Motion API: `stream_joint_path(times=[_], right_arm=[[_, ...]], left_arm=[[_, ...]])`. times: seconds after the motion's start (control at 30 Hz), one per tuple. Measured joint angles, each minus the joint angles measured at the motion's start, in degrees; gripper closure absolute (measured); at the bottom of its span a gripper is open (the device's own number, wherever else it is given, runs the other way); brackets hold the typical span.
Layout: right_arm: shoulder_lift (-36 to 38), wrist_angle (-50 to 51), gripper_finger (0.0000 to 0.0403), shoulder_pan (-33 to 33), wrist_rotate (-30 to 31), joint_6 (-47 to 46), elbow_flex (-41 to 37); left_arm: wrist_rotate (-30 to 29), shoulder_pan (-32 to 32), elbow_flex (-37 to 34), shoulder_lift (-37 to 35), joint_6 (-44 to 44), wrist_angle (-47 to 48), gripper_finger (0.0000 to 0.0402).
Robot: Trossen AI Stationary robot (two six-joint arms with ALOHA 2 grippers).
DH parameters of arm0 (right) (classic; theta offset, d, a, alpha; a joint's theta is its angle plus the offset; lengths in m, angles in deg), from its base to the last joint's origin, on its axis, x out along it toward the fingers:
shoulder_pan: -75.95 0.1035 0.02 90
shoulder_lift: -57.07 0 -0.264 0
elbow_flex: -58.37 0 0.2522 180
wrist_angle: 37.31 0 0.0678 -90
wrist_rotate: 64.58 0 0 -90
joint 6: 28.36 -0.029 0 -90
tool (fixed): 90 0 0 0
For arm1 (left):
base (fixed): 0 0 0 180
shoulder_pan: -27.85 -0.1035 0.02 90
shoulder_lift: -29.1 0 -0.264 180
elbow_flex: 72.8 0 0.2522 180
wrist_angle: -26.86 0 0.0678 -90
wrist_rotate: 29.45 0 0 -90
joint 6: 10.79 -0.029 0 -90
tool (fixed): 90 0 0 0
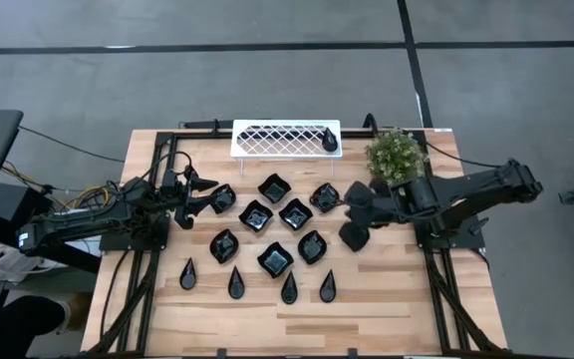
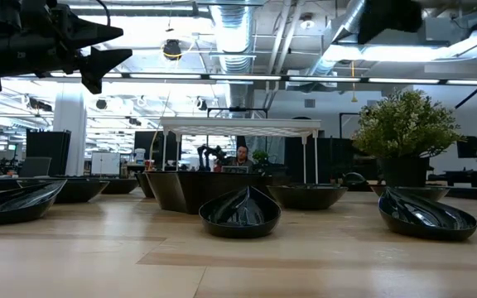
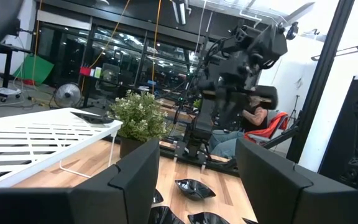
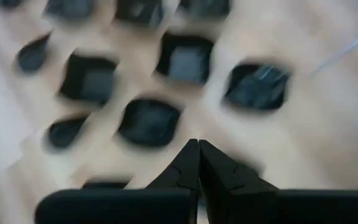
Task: Pick & Place Mini shaped plates
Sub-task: Put the drop-shaped plate on the shelf
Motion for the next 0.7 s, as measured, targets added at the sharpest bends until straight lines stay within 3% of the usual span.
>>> stream_joint_path(times=[0.17,0.33,0.4,0.53,0.6,0.7], right_arm=[[-1.4,-3.5,0.0401,-8.9,3.4,13.0,0.0],[-2.4,-11.0,0.0401,-21.0,2.0,26.7,0.0],[-2.7,-14.1,0.0401,-26.8,-0.8,31.1,0.0],[-3.9,-17.3,0.0401,-38.1,-14.3,35.7,0.0],[-5.5,-18.7,0.0401,-42.1,-20.8,37.3,0.1],[-7.9,-20.8,0.0401,-45.7,-26.0,38.9,0.0]], left_arm=[[0.0,0.0,0.0,0.0,0.0,0.0,0.0188],[0.0,0.0,0.0,0.0,0.0,0.0,0.0188],[0.0,0.0,0.0,0.0,0.0,0.0,0.0188],[0.0,0.0,0.0,0.3,0.0,0.0,0.0188],[0.0,0.0,0.0,0.4,0.0,0.0,0.0188],[0.0,0.0,0.0,0.8,0.0,-0.1,0.0188]])
